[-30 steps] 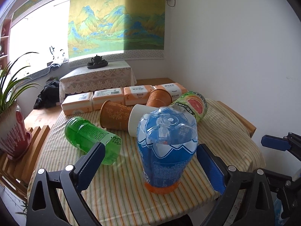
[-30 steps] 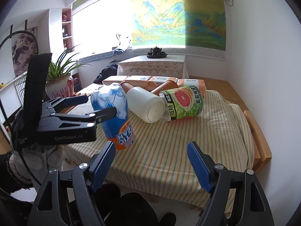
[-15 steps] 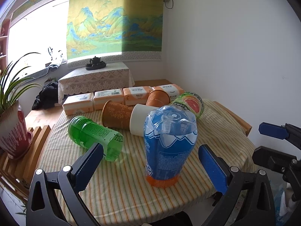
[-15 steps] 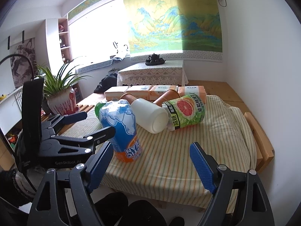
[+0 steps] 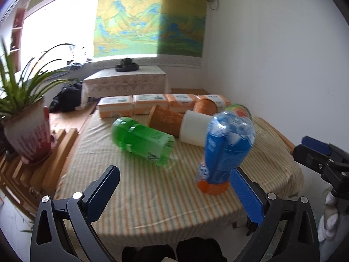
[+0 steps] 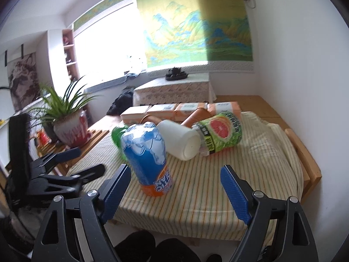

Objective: Flip cup upside down

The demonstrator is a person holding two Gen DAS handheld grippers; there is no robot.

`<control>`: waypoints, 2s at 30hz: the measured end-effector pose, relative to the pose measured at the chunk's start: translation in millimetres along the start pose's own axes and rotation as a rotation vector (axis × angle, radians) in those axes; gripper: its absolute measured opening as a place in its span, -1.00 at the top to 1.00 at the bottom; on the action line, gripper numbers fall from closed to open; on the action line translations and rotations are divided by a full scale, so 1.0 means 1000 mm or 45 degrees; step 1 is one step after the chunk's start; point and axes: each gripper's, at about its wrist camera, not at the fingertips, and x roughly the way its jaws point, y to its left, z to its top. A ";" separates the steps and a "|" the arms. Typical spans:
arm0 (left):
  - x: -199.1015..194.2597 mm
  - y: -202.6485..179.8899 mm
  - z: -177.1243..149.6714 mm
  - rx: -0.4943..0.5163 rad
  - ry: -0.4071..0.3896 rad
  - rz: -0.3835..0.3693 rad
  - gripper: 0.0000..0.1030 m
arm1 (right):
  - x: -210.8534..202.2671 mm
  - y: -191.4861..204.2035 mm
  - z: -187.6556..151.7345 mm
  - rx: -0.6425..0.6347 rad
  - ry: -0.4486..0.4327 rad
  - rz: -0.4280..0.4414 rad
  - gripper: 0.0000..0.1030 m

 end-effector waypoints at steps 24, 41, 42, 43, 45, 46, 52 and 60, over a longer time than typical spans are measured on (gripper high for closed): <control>-0.029 0.024 0.009 -0.101 -0.116 0.261 -0.99 | -0.006 0.019 -0.001 0.059 -0.180 -0.262 -0.86; -0.033 0.019 0.012 -0.094 -0.139 0.262 -0.99 | -0.007 0.021 0.000 0.058 -0.193 -0.263 -0.86; -0.033 0.019 0.012 -0.095 -0.139 0.261 -0.99 | -0.007 0.020 0.000 0.060 -0.193 -0.262 -0.86; -0.033 0.019 0.012 -0.092 -0.140 0.263 -0.99 | -0.007 0.021 0.000 0.059 -0.193 -0.262 -0.86; -0.033 0.018 0.013 -0.090 -0.140 0.263 -0.99 | -0.007 0.021 -0.001 0.057 -0.191 -0.261 -0.86; -0.033 0.018 0.013 -0.091 -0.139 0.261 -0.99 | -0.007 0.021 -0.001 0.057 -0.188 -0.261 -0.86; -0.034 0.018 0.013 -0.085 -0.141 0.264 -0.99 | -0.006 0.024 -0.001 0.056 -0.184 -0.255 -0.86; -0.034 0.019 0.014 -0.087 -0.144 0.265 -0.99 | -0.007 0.023 -0.002 0.059 -0.178 -0.250 -0.86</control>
